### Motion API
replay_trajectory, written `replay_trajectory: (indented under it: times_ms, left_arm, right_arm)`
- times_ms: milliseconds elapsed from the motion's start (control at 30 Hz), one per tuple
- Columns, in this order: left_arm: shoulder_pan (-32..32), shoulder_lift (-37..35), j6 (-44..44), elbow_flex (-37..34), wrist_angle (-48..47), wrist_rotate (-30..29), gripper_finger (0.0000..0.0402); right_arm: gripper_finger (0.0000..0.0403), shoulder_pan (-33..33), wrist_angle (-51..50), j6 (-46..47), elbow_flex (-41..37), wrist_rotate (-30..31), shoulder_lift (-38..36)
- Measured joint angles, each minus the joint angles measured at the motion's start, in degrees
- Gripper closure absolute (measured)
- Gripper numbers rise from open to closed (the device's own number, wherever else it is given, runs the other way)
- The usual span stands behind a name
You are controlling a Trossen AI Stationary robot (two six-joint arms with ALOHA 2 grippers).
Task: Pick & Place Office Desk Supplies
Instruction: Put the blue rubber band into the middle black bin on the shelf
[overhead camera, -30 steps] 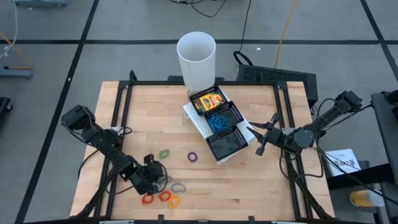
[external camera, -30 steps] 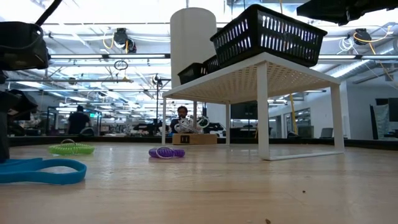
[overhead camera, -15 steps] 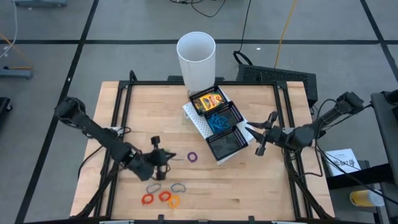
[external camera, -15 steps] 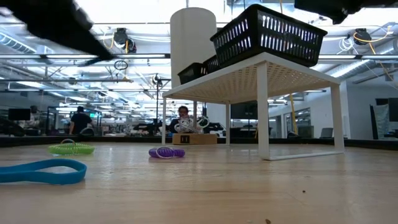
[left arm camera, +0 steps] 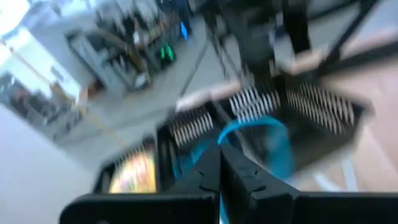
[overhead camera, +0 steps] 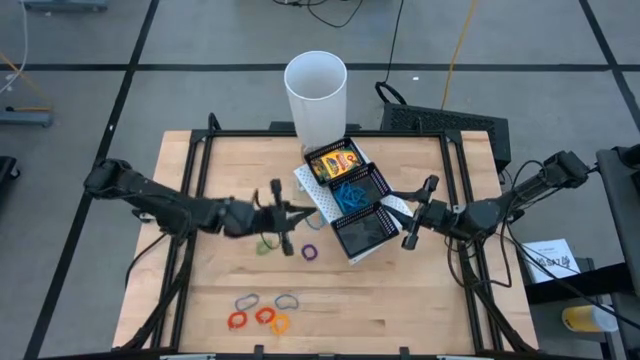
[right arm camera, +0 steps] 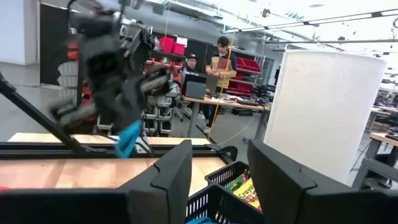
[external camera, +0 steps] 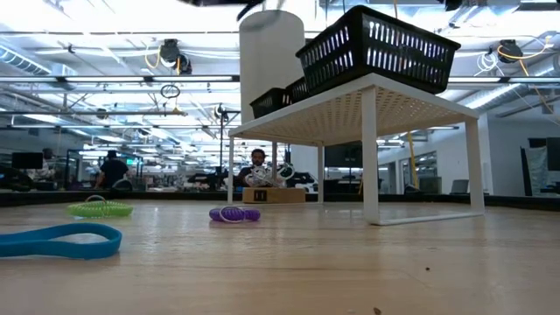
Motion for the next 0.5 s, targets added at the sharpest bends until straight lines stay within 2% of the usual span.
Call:
replay_trajectory:
  times_ms: [167,267,367,500]
  left_arm:
    - [7.8,1.5,3.4,0.1,11.4,15.7,0.0399]
    - [11.4,4.6,3.6,0.0,18.8,22.2,0.0397]
    - [14.3,8.3,4.7,0.5,24.4,26.5,0.0399]
    - [17.4,13.4,2.7,4.4,25.1,28.3,0.0396]
  right_arm:
    - [0.0245,0.0,-1.5,2.8,0.0,0.0,0.0]
    - [0.0248,0.0,-2.1,3.1,0.0,0.0,0.2]
    - [0.0249,0.0,-2.1,2.9,0.0,-0.1,0.3]
    - [0.0247,0.0,-2.1,2.8,0.0,-0.1,0.3]
